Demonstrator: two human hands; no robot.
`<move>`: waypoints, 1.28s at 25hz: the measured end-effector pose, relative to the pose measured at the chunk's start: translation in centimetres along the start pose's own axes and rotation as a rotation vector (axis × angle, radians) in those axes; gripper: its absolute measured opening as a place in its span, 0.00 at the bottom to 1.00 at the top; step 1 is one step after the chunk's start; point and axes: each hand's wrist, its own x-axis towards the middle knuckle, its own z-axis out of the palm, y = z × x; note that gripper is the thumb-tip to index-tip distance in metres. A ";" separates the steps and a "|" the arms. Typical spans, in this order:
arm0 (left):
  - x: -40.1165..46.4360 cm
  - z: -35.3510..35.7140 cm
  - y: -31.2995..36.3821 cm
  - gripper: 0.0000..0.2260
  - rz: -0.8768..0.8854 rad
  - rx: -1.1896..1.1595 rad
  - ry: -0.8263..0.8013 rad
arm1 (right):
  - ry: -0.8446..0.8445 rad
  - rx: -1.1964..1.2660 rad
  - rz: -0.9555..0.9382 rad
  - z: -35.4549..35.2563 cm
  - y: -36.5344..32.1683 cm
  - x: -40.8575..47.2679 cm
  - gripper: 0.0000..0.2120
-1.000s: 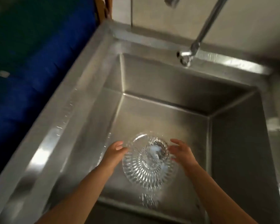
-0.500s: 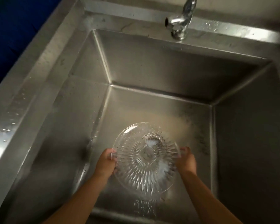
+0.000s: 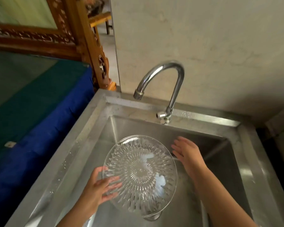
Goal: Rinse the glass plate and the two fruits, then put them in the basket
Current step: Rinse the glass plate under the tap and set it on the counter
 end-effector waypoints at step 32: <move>1.2 1.8 3.0 0.13 0.038 -0.242 0.002 | -0.145 -0.750 -0.057 0.9 -3.2 2.2 0.08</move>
